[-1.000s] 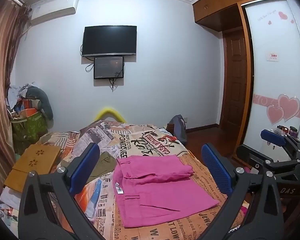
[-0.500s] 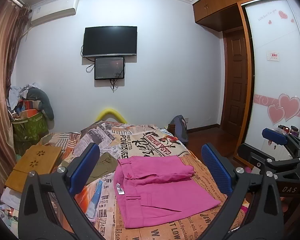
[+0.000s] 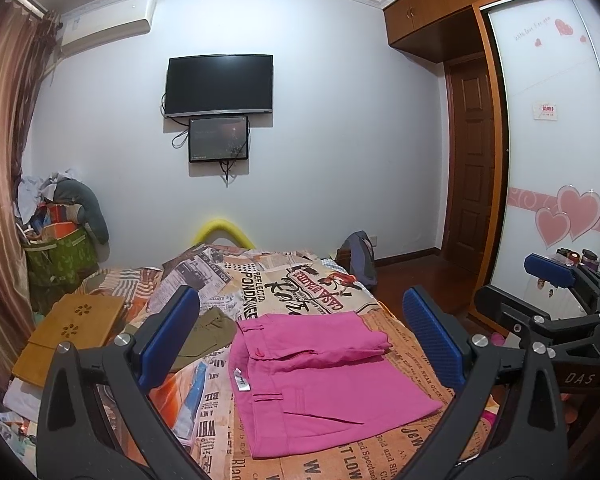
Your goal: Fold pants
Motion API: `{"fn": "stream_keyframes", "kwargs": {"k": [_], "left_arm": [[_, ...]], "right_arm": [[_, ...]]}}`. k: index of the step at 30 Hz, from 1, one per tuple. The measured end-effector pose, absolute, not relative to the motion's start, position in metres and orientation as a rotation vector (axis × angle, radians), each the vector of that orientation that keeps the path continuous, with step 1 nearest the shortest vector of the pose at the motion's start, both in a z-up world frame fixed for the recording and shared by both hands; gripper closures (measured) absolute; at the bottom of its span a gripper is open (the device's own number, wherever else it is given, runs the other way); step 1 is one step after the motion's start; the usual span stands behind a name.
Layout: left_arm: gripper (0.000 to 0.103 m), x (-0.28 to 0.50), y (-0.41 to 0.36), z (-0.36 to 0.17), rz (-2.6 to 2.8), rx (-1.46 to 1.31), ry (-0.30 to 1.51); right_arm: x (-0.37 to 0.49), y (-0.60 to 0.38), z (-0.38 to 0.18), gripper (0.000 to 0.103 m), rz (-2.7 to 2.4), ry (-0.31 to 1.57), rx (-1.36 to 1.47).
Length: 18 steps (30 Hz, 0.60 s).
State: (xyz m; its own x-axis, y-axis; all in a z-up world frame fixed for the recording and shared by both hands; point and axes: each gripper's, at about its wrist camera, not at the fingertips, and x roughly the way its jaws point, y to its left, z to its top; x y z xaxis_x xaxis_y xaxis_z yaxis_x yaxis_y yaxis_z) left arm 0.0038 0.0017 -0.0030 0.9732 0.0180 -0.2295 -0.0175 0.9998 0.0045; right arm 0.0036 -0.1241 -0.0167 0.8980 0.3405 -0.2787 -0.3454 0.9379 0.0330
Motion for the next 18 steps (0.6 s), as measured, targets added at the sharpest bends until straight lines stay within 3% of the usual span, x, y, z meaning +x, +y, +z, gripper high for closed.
{"fn": "stream_keyframes", "kwargs": {"k": [18], "left_arm": [[0.0,0.0043,0.0002,-0.001,0.022,0.001,0.226]], "right_arm": [[0.002,-0.1276,-0.013,0.0,0.353,0.286,-0.018]]}}
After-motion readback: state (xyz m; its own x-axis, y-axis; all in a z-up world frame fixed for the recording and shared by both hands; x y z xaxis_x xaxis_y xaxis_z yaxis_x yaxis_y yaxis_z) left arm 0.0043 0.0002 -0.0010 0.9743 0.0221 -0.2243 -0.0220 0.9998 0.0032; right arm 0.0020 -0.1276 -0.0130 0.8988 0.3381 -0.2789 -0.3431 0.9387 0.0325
